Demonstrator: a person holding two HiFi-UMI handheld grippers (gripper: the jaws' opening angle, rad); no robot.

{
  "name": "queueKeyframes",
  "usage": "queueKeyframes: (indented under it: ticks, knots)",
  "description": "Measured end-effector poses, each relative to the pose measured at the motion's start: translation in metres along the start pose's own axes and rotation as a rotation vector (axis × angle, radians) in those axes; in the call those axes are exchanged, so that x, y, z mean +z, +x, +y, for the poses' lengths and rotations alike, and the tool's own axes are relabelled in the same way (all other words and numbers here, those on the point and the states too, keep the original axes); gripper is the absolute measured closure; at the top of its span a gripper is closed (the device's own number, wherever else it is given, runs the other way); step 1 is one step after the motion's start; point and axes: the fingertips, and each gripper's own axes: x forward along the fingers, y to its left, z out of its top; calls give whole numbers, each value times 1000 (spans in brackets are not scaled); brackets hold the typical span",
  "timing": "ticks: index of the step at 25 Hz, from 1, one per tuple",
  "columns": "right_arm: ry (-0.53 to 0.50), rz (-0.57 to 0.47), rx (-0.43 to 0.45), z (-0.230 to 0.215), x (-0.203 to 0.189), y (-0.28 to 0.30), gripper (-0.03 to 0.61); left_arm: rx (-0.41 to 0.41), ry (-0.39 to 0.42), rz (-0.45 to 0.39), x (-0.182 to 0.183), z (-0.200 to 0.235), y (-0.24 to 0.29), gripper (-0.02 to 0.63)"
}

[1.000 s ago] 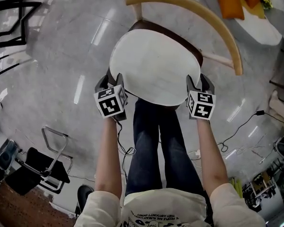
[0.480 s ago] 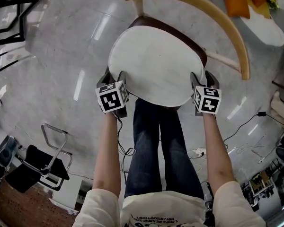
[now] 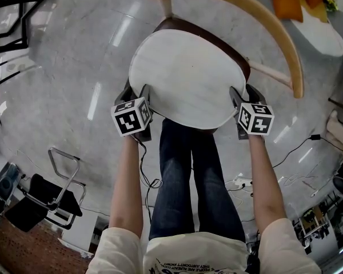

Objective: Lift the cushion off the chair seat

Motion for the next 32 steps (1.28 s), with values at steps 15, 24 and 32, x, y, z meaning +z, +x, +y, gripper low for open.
queueKeyframes:
  ticks: [15,24,32]
  knots:
    - [-51,5,-82,11,-3,-4,389,-59,-6,27,-5,-4,1,430]
    - [-71,-15,-146,9,4,-25,535,-17,24,-13,0,-9,-19,549]
    - [-80,-78,-160,26,18,-74,540,1,57,-41,0,-19,-65,555]
